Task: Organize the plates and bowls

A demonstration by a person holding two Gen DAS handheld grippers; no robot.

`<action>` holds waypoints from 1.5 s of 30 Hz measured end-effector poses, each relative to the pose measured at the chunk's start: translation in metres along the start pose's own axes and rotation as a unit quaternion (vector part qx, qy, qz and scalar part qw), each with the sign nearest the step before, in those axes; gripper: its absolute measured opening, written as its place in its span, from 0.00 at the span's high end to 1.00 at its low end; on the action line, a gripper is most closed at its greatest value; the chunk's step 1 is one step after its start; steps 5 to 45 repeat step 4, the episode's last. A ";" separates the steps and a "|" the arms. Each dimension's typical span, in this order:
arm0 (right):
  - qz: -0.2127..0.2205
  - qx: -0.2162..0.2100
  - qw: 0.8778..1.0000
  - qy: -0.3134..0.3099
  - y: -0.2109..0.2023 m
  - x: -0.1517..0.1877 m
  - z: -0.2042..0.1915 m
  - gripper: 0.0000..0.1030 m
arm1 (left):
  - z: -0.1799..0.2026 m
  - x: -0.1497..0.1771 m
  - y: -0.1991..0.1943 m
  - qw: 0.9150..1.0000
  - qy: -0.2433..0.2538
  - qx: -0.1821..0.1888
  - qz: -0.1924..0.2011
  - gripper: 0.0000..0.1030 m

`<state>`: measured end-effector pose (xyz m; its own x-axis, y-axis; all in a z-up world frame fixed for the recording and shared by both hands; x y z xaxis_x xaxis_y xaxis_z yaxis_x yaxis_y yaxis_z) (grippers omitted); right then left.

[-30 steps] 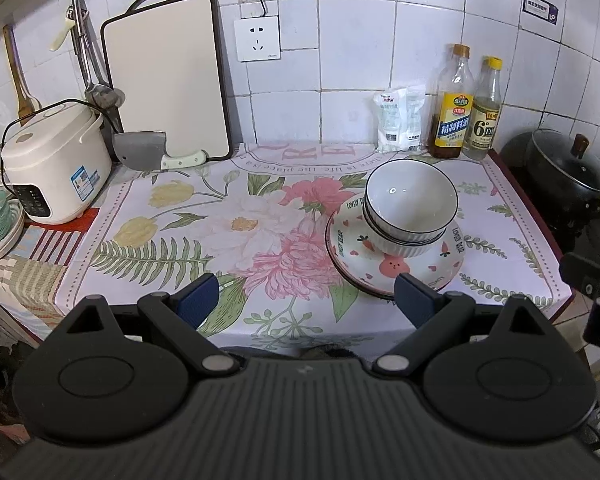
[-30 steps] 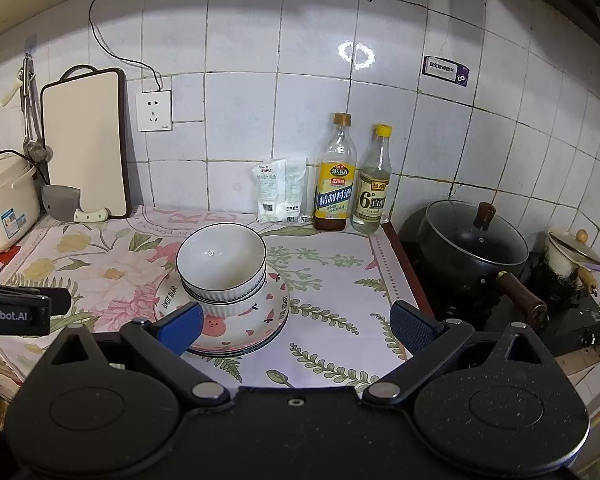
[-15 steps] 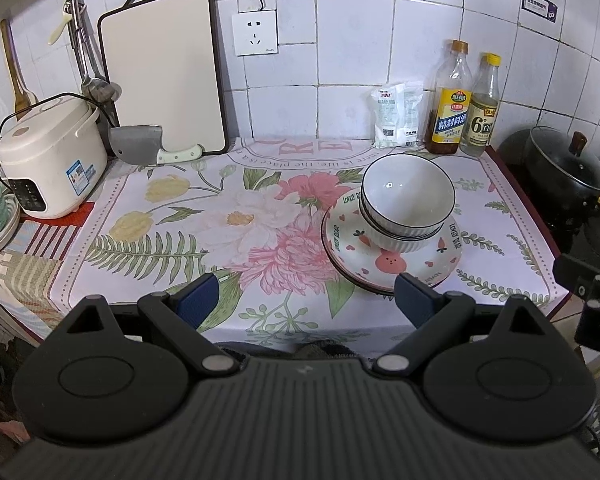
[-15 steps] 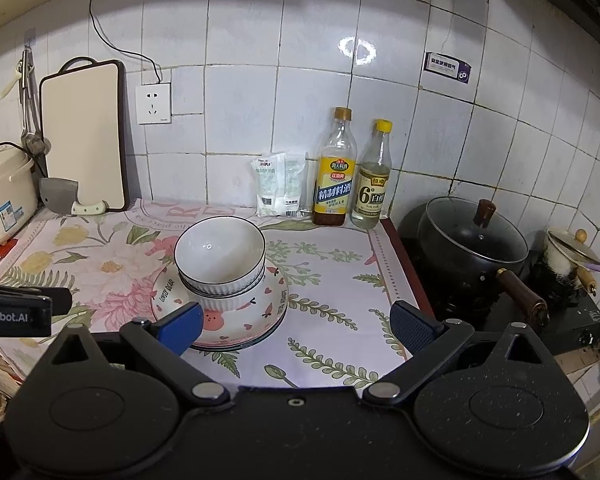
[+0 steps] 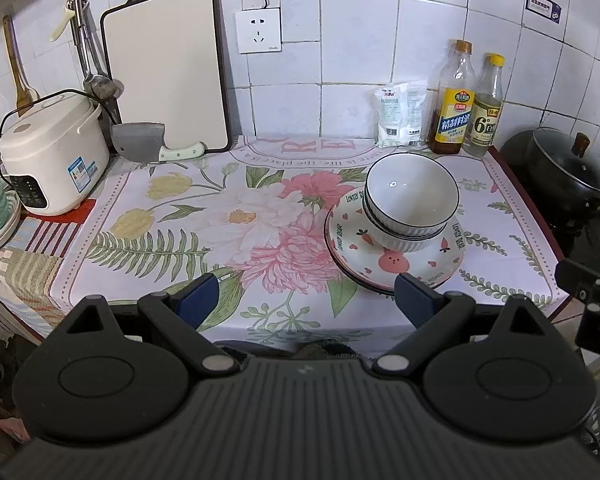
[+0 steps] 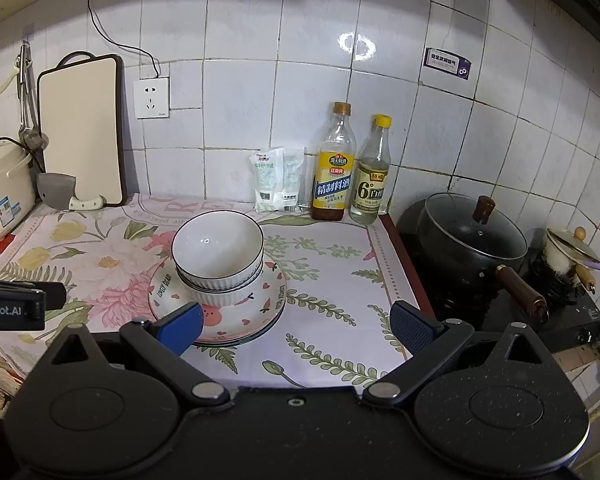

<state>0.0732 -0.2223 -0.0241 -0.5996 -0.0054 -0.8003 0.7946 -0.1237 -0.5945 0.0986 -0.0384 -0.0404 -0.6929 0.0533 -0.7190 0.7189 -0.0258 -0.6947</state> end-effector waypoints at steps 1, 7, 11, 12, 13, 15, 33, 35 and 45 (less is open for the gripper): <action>0.000 0.000 1.000 0.000 0.000 0.000 0.000 0.02 | 0.001 0.000 0.000 1.000 0.001 0.001 -0.002 0.07; -0.001 0.001 1.000 -0.001 0.000 0.000 0.000 0.02 | 0.005 0.002 0.001 1.000 0.003 0.011 -0.012 0.07; -0.001 0.001 1.000 -0.001 0.000 0.000 0.000 0.02 | 0.005 0.002 0.001 1.000 0.003 0.011 -0.012 0.07; -0.001 0.001 1.000 -0.001 0.000 0.000 0.000 0.02 | 0.005 0.002 0.001 1.000 0.003 0.011 -0.012 0.07; -0.001 0.001 1.000 -0.001 0.000 0.000 0.000 0.02 | 0.005 0.002 0.001 1.000 0.003 0.011 -0.012 0.07; -0.001 0.001 1.000 -0.001 0.000 0.000 0.000 0.02 | 0.005 0.002 0.001 1.000 0.003 0.011 -0.012 0.07; -0.001 0.001 1.000 -0.001 0.000 0.000 0.000 0.02 | 0.005 0.002 0.001 1.000 0.003 0.011 -0.012 0.07; -0.001 0.001 1.000 -0.001 0.000 0.000 0.000 0.02 | 0.005 0.002 0.001 1.000 0.003 0.011 -0.012 0.07; -0.001 0.001 1.000 -0.001 0.000 0.000 0.000 0.02 | 0.005 0.002 0.001 1.000 0.003 0.011 -0.012 0.07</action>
Point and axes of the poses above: each gripper's, at about its wrist camera, not at the fingertips, and y roughly the way its jaws point, z to its right, x to its underside, the point moved 9 cm from there along y, roughly the way its jaws point, and after that the axes turned 1 degree about -x, right-handed, at the moved point
